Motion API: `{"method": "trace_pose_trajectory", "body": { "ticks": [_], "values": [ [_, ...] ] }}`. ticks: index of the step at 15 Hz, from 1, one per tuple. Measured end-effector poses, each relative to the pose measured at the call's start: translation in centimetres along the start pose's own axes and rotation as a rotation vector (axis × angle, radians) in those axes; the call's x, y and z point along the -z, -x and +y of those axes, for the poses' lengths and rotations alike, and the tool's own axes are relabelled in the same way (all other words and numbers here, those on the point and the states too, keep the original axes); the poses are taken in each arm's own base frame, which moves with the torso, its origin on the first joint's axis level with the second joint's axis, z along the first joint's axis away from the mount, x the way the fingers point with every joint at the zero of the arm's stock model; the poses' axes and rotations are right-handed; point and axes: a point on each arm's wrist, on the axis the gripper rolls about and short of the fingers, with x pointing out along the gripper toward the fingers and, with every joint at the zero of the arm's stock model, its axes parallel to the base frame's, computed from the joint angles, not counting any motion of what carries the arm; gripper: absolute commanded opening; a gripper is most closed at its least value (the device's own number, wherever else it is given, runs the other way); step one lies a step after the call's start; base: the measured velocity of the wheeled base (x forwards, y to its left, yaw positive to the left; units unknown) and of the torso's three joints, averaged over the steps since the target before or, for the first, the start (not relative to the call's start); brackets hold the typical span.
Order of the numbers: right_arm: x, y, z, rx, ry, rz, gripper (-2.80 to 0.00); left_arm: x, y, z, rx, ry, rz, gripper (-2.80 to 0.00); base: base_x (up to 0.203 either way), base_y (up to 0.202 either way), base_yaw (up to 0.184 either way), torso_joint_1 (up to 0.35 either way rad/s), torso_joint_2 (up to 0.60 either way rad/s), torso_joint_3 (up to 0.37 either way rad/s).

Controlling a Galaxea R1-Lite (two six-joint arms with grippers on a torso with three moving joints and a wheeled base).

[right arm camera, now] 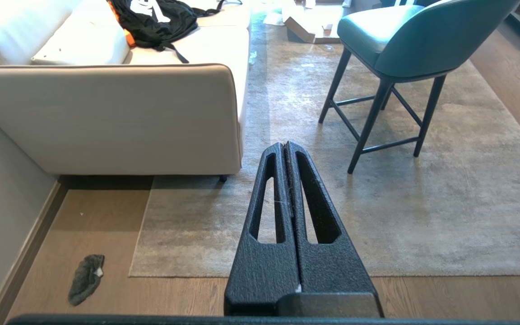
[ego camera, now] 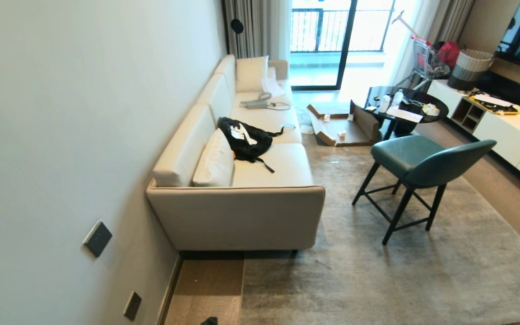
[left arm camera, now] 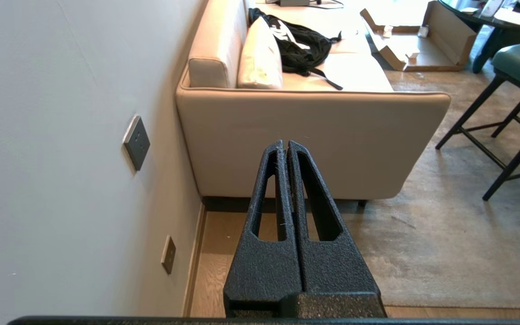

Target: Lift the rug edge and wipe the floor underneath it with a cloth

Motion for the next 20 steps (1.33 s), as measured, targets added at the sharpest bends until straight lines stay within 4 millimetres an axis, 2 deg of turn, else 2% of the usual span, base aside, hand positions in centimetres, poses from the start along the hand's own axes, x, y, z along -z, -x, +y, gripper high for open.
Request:
{"method": "trace_pose_trajectory", "body": {
  "ticks": [20],
  "values": [
    [0.00,0.00,0.00,-0.001,0.002,0.000,-2.80,0.00,0.00,0.00,0.000,0.000,0.000,-2.80,0.000,0.000,0.000,0.000,0.00,0.000]
  ]
}}
